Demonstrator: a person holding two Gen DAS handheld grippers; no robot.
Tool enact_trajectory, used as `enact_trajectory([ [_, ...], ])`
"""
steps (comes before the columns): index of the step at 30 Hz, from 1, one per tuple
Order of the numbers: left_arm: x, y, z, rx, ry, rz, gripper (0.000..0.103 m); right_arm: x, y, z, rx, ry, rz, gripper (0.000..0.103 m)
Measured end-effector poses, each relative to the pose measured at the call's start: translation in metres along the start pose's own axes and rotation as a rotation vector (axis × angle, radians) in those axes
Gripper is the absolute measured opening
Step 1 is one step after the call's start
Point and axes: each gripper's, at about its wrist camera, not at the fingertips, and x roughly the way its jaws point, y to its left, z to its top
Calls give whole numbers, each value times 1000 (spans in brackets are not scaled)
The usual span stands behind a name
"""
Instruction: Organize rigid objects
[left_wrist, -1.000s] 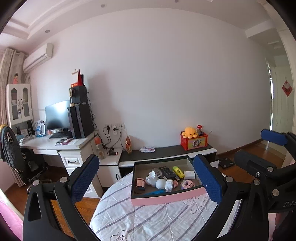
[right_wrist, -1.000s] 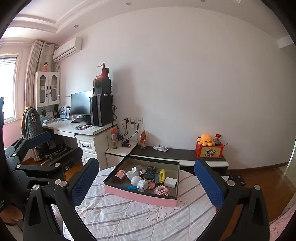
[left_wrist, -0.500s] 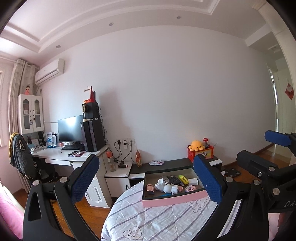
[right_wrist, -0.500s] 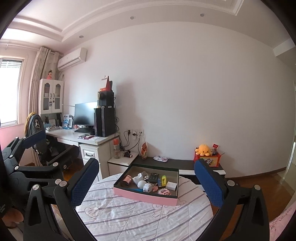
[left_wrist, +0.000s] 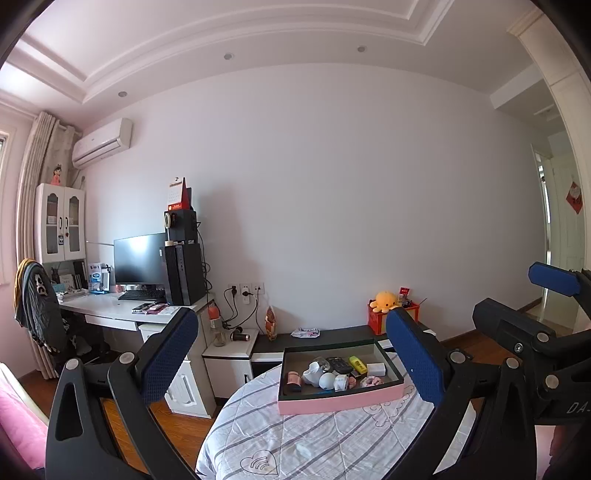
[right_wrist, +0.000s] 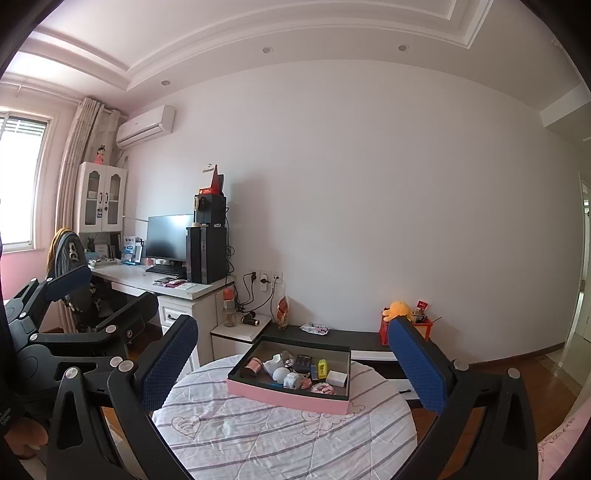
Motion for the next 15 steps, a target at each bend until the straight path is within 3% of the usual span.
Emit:
enact_trajectory([
  [15,2,-1,-1,5,-2,4,103,2,-1,-1,-3,8,-6,103],
])
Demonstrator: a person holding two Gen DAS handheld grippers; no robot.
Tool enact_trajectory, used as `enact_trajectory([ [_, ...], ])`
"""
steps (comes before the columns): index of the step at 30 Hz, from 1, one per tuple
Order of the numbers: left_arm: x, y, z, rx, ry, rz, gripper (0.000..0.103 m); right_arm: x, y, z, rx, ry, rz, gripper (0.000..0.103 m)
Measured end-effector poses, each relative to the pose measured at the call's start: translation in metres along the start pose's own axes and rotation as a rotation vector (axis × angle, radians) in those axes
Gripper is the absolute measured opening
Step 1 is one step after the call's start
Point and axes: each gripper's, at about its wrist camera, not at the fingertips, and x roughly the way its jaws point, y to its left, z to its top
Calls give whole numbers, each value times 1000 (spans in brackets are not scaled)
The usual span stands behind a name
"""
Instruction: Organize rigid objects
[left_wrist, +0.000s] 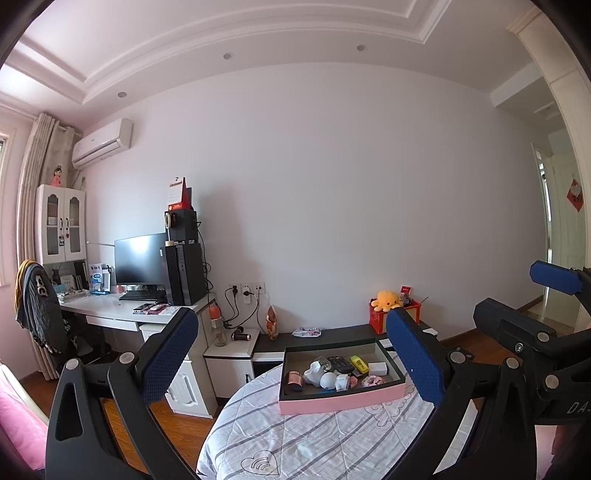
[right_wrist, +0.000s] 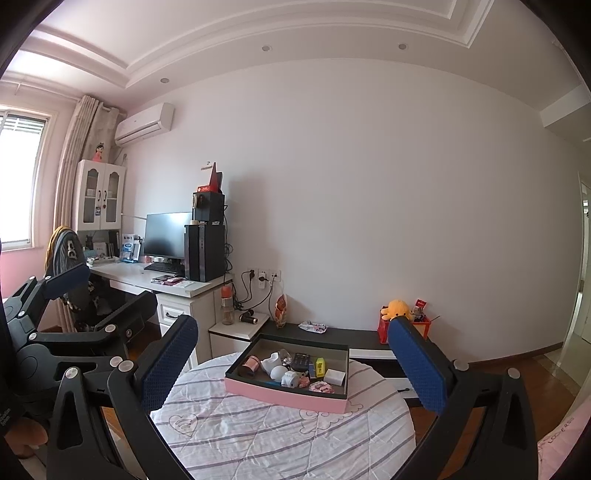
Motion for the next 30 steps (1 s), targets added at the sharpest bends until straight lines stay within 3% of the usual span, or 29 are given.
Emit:
enact_trajectory([
  [30,10,-6,-6,11,-14,3,103,9,-5,-1,5,13,9,103],
])
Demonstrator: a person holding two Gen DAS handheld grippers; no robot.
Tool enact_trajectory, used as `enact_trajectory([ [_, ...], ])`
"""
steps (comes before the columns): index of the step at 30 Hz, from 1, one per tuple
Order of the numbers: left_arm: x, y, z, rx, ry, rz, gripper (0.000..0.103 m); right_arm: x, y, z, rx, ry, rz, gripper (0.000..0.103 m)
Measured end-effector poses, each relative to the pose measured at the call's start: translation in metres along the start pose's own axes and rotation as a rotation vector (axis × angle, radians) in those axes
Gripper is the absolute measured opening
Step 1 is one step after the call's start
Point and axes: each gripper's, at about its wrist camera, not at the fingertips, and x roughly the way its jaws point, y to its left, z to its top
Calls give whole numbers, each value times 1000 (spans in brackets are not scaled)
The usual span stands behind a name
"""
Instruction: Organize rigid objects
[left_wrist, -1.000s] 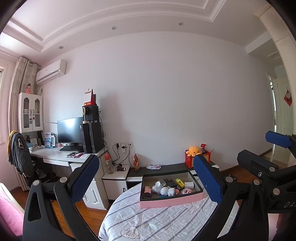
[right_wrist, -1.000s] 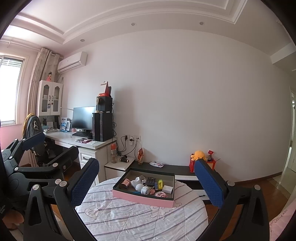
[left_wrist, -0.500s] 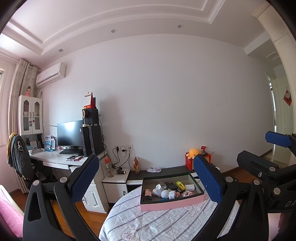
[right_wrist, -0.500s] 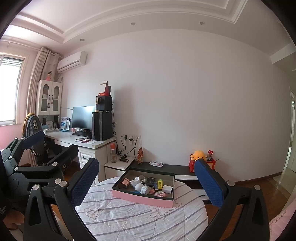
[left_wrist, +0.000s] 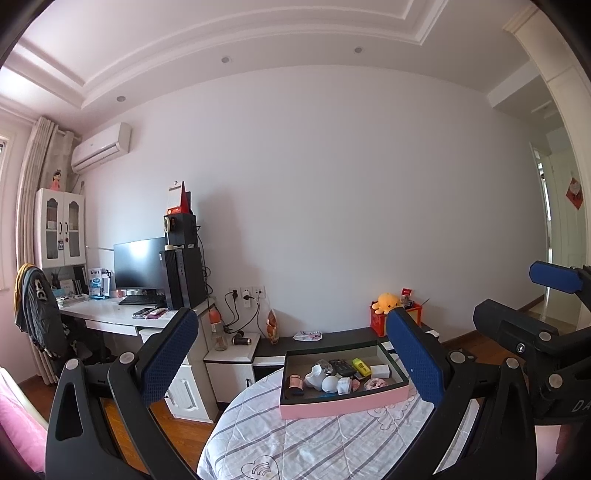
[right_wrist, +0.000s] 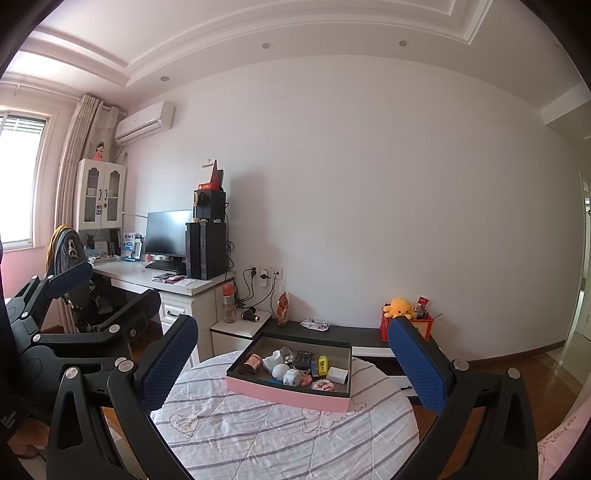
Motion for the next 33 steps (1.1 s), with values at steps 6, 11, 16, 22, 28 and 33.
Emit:
enact_trajectory([
  [6,0,0,0,1,-2,1,103,0,-2,-1,-1,1,1,103],
  [11,1,0,0,0,-2,2,103,-1,-3,-1,-2,0,0,103],
  [16,1,0,0,1,-3,3,103,-1,-2,-1,-1,0,1,103],
  [22,0,0,-1,0,-5,3,103,-1,-3,-1,-4,0,-2,103],
  [28,0,0,-2,2,-5,5,103,-2,-1,0,-4,1,-2,103],
  [33,0,0,-3,2,-5,7,103,-2,-1,0,-3,1,-2,103],
])
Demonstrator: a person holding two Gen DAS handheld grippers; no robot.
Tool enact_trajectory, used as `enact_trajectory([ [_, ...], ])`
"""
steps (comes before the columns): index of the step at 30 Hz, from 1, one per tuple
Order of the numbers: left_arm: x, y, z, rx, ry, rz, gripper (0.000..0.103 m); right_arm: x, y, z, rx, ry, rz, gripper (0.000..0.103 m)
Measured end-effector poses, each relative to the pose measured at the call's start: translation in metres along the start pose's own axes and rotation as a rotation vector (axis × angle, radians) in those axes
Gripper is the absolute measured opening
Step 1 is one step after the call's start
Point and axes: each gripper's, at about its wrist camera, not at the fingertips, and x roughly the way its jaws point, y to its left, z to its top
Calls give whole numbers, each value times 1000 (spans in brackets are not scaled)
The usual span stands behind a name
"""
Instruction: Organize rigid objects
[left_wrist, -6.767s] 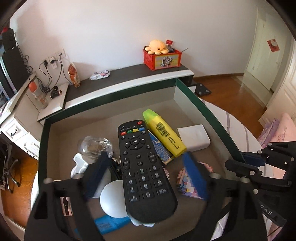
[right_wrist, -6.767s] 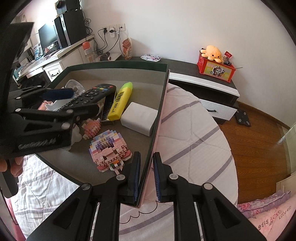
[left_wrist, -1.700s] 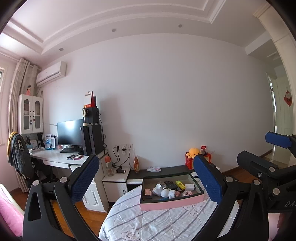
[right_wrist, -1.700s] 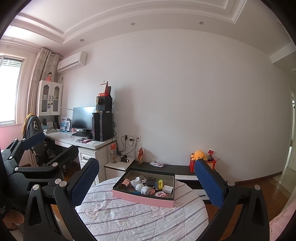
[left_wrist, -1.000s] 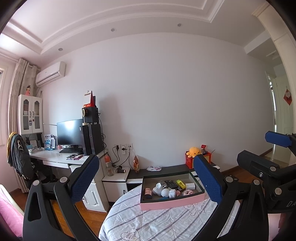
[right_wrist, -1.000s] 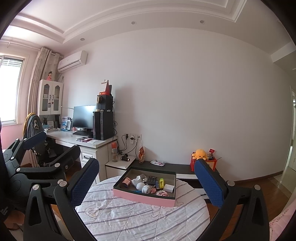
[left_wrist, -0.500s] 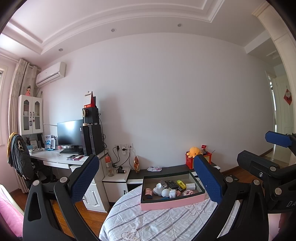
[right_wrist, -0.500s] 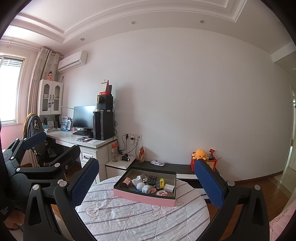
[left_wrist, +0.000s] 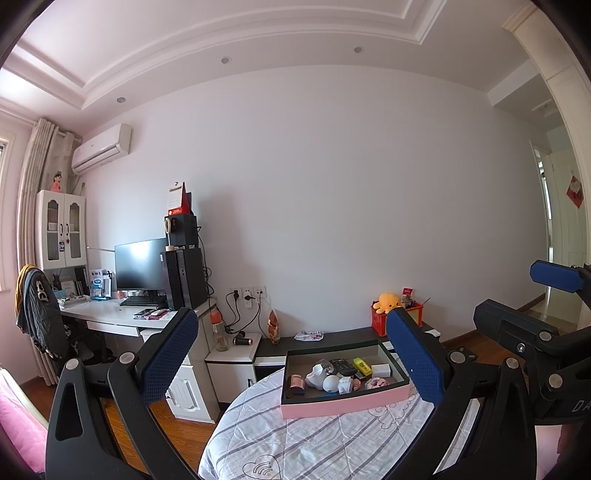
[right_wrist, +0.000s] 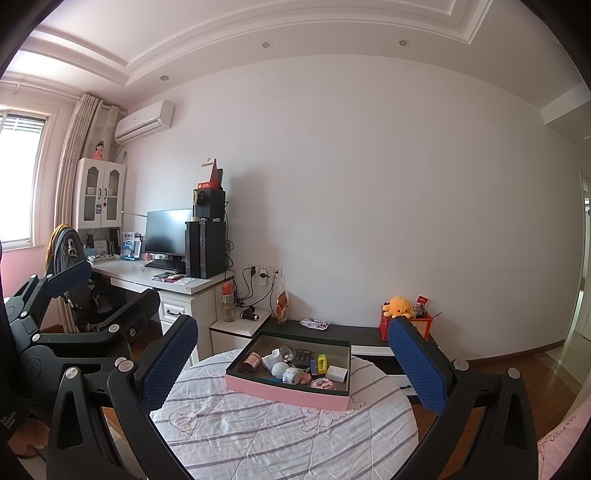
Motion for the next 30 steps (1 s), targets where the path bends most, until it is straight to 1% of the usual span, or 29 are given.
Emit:
enact_trajectory([
  [30,-2,1,-2,2,-6,3,103,-3,7,2,-5,-7,-4,103],
])
